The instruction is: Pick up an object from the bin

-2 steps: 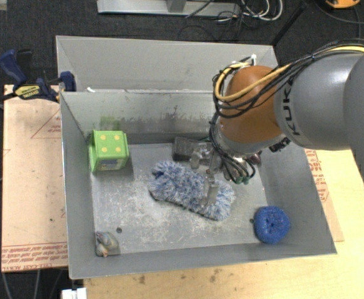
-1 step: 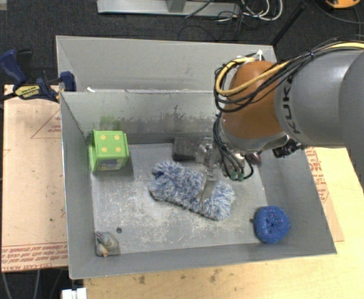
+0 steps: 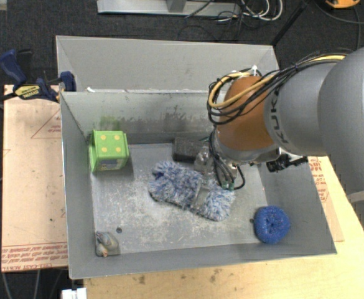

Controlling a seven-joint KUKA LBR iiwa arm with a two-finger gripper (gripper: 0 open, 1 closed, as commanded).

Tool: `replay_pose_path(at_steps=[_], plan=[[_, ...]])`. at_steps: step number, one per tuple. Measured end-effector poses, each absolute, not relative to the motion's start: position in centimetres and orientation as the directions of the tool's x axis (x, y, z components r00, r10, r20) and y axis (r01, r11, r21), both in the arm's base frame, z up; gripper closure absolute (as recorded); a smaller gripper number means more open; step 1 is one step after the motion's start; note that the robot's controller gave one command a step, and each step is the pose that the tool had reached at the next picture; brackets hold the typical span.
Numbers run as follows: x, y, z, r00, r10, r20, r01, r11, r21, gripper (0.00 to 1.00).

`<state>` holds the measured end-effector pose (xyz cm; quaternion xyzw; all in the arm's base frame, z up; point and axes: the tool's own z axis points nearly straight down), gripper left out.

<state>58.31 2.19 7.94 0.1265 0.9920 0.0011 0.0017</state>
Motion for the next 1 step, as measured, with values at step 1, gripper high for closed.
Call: replay_pose_path(at_steps=[1], plan=[[58.63,2.71,6.64,-0.925,0.38,-0.008,0.38,0.925,0.003,1.0]])
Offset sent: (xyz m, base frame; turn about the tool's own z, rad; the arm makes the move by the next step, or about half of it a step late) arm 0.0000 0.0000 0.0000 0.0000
